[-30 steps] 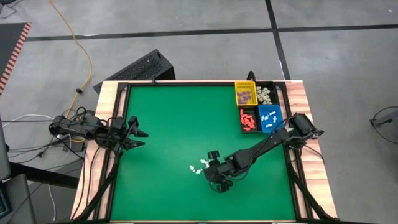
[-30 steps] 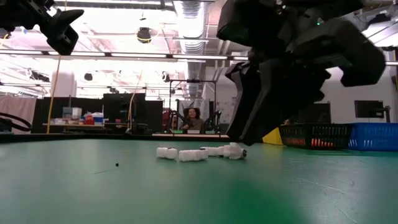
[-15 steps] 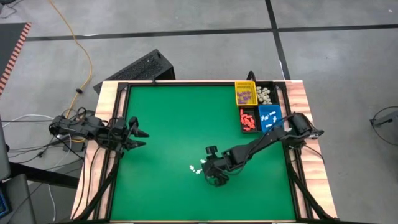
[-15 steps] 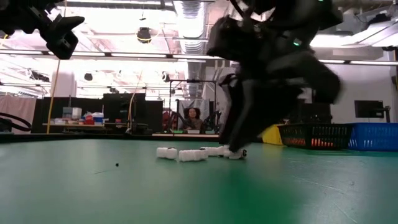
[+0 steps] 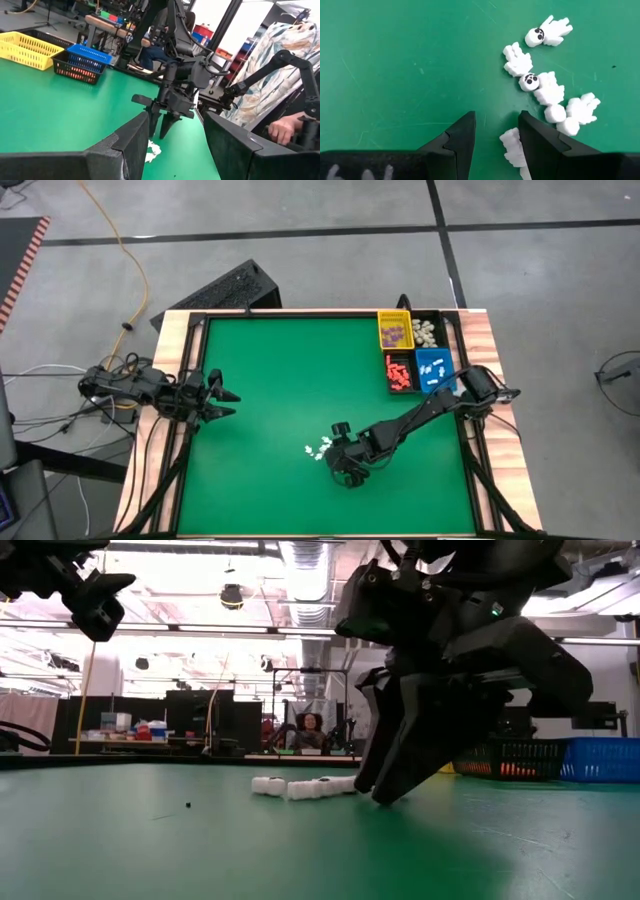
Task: Sort Halloween decoration
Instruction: Put the white skeleton toy into the blue basket
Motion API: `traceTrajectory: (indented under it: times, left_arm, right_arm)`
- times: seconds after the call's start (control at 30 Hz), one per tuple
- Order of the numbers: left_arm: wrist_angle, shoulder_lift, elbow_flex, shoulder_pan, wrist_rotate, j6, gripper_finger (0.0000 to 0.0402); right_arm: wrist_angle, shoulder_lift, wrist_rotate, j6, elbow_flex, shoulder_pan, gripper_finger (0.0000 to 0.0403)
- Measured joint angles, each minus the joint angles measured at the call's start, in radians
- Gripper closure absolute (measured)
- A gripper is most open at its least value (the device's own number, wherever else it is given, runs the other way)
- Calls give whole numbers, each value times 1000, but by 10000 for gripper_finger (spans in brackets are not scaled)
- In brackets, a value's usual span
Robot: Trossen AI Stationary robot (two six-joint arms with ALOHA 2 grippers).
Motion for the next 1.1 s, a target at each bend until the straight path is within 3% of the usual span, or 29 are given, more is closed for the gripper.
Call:
traceTrajectory:
  times: [0.43,0.77,1.1]
  left_arm:
    - [0,0,0,0,0,-80,221]
    - [0,0,0,0,0,-80,221]
    - [2,0,0,0,0,-80,221]
  right_arm:
    - [-112,-5,-12,67,0,-33,266]
    - [-123,-21,-9,103,-3,-34,391]
    - [-223,-220,116,118,-7,-54,398]
